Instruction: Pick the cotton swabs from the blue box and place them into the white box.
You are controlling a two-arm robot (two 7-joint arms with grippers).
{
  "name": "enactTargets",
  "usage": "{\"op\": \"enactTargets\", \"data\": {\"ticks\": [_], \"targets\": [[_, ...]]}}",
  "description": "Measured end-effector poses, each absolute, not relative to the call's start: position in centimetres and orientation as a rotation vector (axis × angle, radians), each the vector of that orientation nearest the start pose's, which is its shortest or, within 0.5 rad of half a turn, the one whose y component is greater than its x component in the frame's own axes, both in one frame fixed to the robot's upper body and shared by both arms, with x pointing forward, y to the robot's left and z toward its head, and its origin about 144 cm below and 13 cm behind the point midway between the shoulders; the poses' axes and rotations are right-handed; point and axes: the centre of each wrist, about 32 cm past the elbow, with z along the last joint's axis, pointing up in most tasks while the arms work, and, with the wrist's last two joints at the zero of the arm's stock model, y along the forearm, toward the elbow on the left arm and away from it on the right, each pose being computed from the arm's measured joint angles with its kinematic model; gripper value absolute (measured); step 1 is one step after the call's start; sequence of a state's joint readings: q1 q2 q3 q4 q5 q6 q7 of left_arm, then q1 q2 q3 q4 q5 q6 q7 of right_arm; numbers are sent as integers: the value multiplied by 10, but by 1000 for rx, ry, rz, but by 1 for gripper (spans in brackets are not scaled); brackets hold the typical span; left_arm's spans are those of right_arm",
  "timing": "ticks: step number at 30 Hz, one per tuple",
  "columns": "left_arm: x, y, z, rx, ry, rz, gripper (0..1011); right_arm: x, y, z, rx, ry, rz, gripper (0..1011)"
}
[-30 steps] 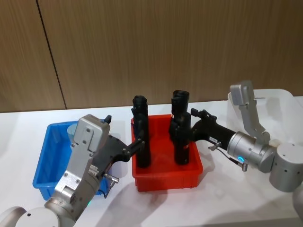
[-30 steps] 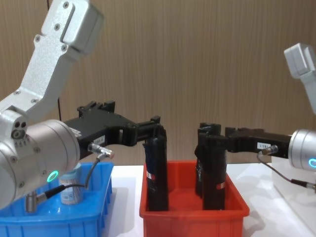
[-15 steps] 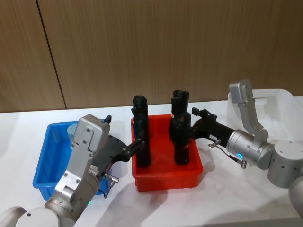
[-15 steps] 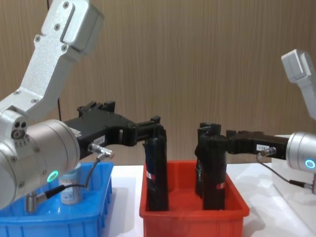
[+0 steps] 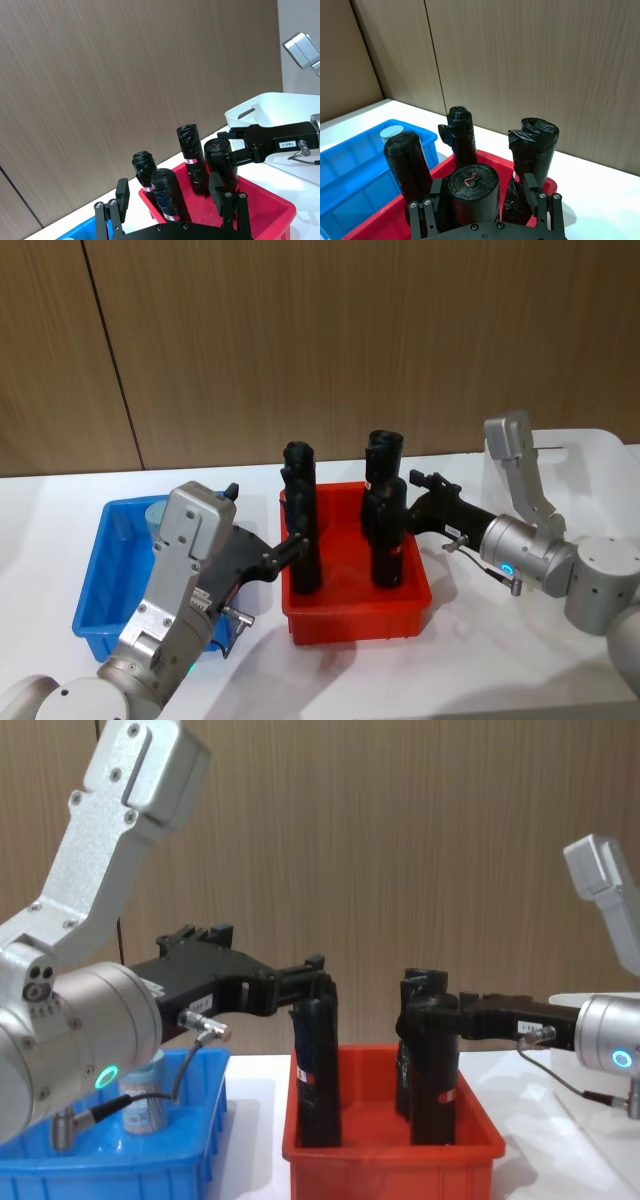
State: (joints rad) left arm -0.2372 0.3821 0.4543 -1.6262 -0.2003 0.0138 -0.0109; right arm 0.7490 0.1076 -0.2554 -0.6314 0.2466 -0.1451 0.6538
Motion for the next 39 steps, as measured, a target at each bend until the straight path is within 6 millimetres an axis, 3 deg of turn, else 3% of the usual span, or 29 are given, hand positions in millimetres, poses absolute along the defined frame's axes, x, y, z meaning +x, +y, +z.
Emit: {"op": "enactTargets", "data": {"ticks": [10,12,17,19,21,32,39], "targets": [[492,198,1204,61,-268,1124,1004,649,-238,1157,-57,60,-855,926],[492,198,1204,61,-268,1124,1004,650,-238,1157,-58,60,-856,825],[492,198,1204,61,-268,1124,1004,652,-237,1155,-64,58,-858,711],[492,198,1204,61,-268,1124,1004,653,-237,1155,-66,57,-859,590],[492,198,1204,61,-268,1124,1004,653,-237,1155,-66,56,-860,556],[492,198,1204,61,-268,1124,1004,651,-236,1163,-41,25,-853,501],[492,198,1204,61,-268,1124,1004,641,-238,1182,6,-17,-852,501]]}}
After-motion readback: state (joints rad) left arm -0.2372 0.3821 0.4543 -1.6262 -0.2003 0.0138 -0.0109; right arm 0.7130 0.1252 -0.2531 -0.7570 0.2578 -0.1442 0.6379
